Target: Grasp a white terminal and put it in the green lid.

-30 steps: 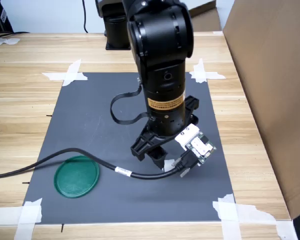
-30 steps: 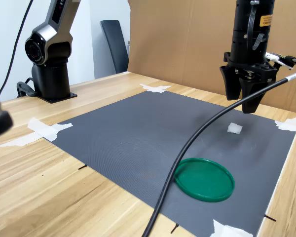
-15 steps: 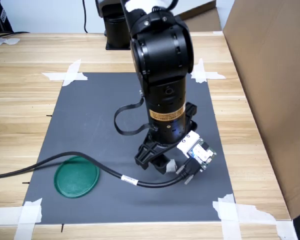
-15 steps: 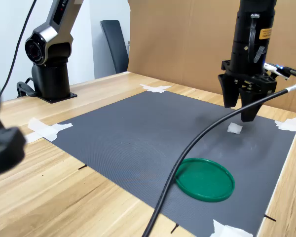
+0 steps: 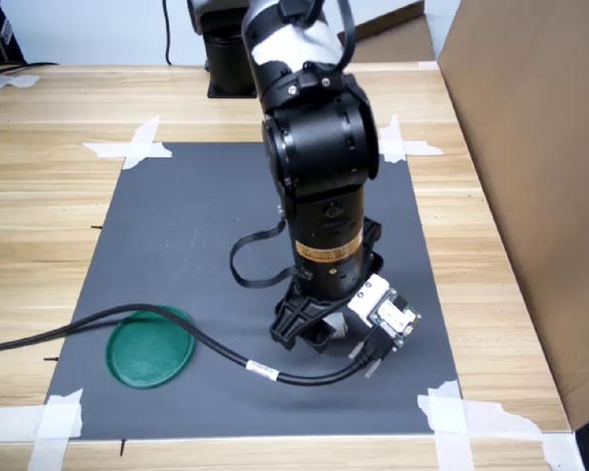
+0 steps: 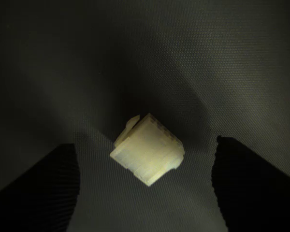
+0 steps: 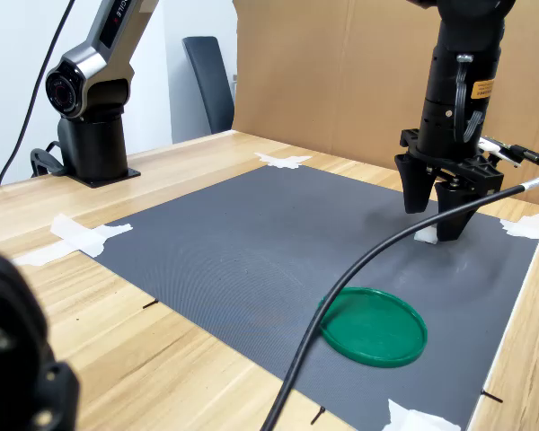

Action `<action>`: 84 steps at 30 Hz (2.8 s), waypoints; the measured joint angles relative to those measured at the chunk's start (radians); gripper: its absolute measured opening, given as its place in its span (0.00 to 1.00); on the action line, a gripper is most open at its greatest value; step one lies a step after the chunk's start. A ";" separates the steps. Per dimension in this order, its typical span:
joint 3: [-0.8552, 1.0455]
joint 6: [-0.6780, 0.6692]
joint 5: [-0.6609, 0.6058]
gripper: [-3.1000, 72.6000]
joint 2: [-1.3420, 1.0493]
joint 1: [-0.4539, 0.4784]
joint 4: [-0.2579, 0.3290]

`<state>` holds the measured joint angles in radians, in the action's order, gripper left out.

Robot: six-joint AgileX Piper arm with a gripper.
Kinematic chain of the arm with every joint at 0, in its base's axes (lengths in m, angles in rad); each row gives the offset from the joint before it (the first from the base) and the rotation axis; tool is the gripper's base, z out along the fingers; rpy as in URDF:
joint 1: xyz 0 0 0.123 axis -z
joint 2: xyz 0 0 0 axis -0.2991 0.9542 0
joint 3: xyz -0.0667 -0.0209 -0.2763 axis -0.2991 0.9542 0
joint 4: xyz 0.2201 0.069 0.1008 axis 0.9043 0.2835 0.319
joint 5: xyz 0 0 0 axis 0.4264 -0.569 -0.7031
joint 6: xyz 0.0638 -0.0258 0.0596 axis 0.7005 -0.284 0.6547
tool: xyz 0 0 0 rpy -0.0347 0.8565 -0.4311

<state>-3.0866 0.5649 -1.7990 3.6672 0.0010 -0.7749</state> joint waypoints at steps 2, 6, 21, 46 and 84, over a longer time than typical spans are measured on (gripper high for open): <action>0.000 -0.003 0.002 0.93 0.012 0.000 0.000; 0.000 -0.005 0.002 0.93 0.022 0.000 0.000; 0.000 0.005 0.008 0.65 0.026 0.000 0.000; -0.001 0.020 -0.004 0.53 -0.018 0.000 0.002; -0.001 -0.066 -0.044 0.53 -0.130 0.369 -0.024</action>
<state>-3.0879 0.4989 -1.8433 3.5373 0.3701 -0.7992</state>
